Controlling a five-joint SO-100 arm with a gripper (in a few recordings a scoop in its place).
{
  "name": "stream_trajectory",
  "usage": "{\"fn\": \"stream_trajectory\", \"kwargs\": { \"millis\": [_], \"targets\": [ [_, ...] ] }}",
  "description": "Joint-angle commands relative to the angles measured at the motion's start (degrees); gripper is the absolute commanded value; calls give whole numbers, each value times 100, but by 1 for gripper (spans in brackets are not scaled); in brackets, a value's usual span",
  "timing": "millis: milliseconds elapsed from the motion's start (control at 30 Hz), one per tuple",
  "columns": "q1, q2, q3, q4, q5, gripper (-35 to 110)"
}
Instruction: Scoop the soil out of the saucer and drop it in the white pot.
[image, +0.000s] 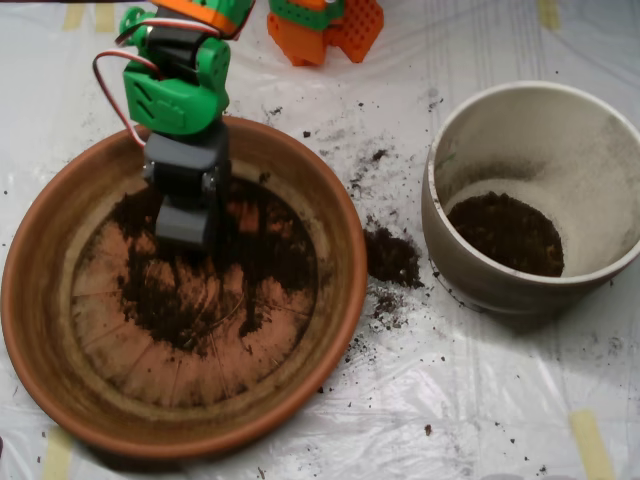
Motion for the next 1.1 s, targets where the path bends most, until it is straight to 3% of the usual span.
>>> {"fn": "stream_trajectory", "kwargs": {
  "millis": [0, 367, 767, 1067],
  "targets": [
    [53, 439, 167, -26, -123, 0],
    [-334, 1301, -378, 668, 272, -1],
    [-2118, 3621, -1055, 2162, 396, -1],
    [-3261, 3419, -3129, 3419, 817, -1]
  ]
}}
